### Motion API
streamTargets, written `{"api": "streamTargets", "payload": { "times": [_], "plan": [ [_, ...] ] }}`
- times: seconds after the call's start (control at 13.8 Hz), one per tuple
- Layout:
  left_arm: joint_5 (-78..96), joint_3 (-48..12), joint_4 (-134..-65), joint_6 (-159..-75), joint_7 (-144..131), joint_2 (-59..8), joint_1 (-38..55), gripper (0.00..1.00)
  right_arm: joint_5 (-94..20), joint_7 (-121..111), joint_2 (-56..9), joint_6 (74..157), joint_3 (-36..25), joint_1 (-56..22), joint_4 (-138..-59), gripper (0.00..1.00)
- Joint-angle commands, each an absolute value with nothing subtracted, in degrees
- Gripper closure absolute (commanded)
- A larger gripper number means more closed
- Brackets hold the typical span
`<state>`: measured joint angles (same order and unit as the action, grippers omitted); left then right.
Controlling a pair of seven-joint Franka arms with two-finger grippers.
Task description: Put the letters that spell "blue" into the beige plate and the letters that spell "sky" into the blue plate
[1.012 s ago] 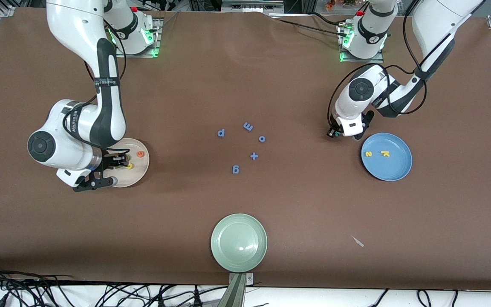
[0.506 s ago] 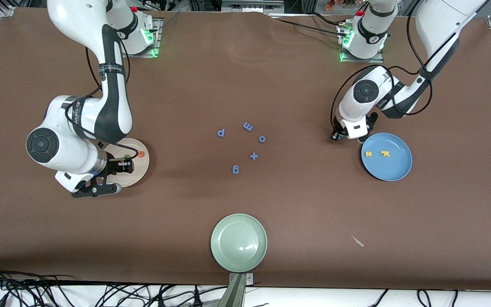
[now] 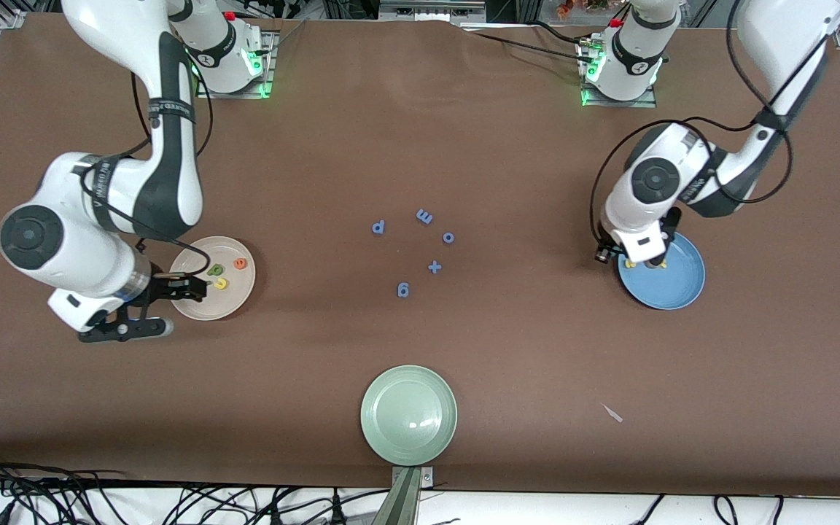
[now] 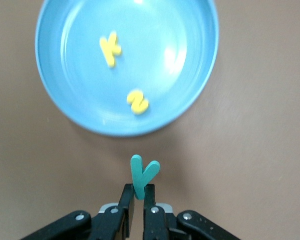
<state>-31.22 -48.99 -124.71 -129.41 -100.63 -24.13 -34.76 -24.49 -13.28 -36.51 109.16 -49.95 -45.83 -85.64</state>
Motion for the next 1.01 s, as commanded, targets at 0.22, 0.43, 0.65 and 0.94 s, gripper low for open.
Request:
{"api": "streamTargets", "payload": {
  "times": [0.22, 0.43, 0.65, 0.94],
  "plan": [
    [-30.1, -50.7, -127.1, -130.2, -85.7, -24.1, -46.6, 0.82, -9.8, -7.0, -22.8, 106.2, -30.6, -32.5, -85.7, 0.0],
    [-30.1, -50.8, -127.6, -131.6, -83.7, -24.1, -49.1, 0.67, -4.0, -1.8, -15.5, 100.5, -14.8, -19.9, -85.6, 0.0],
    [-29.4, -51.0, -125.8, -131.5, -80.2, -24.0, -49.7, 0.35, -2.7, -2.1, -8.9, 94.4, -9.4, -13.2, -86.7, 0.0],
    [-29.4, -53.0, -117.5, -126.6, -76.2, -23.6, -49.6, 0.0, 0.6, -2.5, -4.7, 90.1, -1.5, -4.5, -86.7, 0.0]
  ]
}}
